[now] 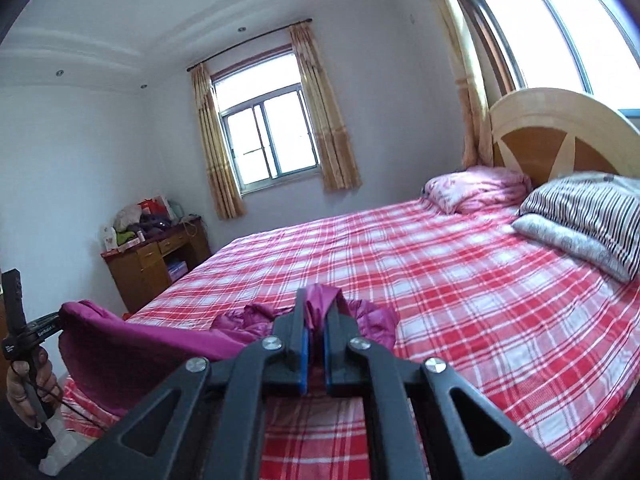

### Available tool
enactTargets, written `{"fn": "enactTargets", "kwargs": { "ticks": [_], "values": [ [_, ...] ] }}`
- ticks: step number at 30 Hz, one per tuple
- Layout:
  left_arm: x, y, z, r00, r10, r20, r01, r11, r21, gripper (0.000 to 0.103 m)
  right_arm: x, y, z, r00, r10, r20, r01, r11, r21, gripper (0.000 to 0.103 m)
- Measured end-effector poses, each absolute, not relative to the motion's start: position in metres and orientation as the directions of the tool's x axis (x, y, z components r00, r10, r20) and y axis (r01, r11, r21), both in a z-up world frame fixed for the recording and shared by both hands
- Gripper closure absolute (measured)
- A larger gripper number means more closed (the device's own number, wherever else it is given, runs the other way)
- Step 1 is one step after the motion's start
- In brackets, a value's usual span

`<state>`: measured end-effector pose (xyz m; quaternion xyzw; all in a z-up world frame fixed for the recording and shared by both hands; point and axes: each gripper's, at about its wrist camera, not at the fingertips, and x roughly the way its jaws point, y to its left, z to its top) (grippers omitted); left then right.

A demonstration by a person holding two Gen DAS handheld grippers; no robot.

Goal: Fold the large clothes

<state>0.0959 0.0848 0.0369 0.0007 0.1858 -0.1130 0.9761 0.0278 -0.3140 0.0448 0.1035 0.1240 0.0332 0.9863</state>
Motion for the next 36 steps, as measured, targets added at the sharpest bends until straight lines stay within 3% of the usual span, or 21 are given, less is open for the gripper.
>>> {"fn": "enactTargets", "kwargs": {
  "ticks": [13, 23, 26, 27, 28, 29, 30, 31, 32, 33, 36],
  "values": [
    [0.319, 0.048, -0.058, 0.827, -0.031, -0.561, 0.101, 0.99, 0.093, 0.098, 0.22, -0.317, -0.003, 0.926, -0.062, -0.372, 0.121, 0.983, 0.138, 0.096],
    [0.411, 0.014, -0.133, 0.759, 0.081, -0.646, 0.084, 0.972, 0.22, 0.094, 0.318, -0.327, -0.071, 0.844, -0.13, -0.521, 0.203, 0.975, 0.086, 0.096],
    [0.411, 0.012, -0.14, 0.745, 0.092, -0.661, 0.07, 0.974, 0.214, 0.093, 0.328, -0.329, -0.091, 0.822, -0.139, -0.552, 0.214, 0.974, 0.075, 0.093],
    [0.408, 0.014, -0.138, 0.752, 0.095, -0.652, 0.062, 0.975, 0.214, 0.092, 0.329, -0.33, -0.093, 0.821, -0.151, -0.55, 0.227, 0.971, 0.073, 0.079],
    [0.403, 0.014, -0.133, 0.762, 0.101, -0.64, 0.049, 0.976, 0.213, 0.087, 0.33, -0.332, -0.097, 0.818, -0.164, -0.551, 0.242, 0.967, 0.072, 0.067],
    [0.4, 0.018, -0.127, 0.773, 0.104, -0.626, 0.033, 0.979, 0.203, 0.077, 0.33, -0.334, -0.098, 0.818, -0.17, -0.549, 0.254, 0.964, 0.08, 0.044],
    [0.397, 0.023, -0.119, 0.784, 0.109, -0.611, 0.009, 0.982, 0.187, 0.067, 0.331, -0.335, -0.099, 0.822, -0.176, -0.542, 0.266, 0.96, 0.092, 0.037],
    [0.396, 0.028, -0.11, 0.793, 0.128, -0.595, -0.026, 0.984, 0.178, 0.037, 0.332, -0.336, -0.1, 0.819, -0.185, -0.543, 0.276, 0.957, 0.09, 0.037],
    [0.394, 0.034, -0.1, 0.806, 0.154, -0.571, -0.068, 0.983, 0.168, 0.014, 0.334, -0.336, -0.102, 0.812, -0.188, -0.553, 0.278, 0.957, 0.083, 0.037],
    [0.391, 0.041, -0.09, 0.825, 0.169, -0.539, -0.103, 0.983, 0.15, 0.009, 0.336, -0.335, -0.103, 0.809, -0.184, -0.558, 0.275, 0.958, 0.082, 0.037],
    [0.382, 0.044, -0.069, 0.847, 0.209, -0.488, -0.151, 0.976, 0.155, 0.008, 0.338, -0.331, -0.102, 0.807, -0.199, -0.556, 0.278, 0.959, 0.06, 0.037]
  ]
}}
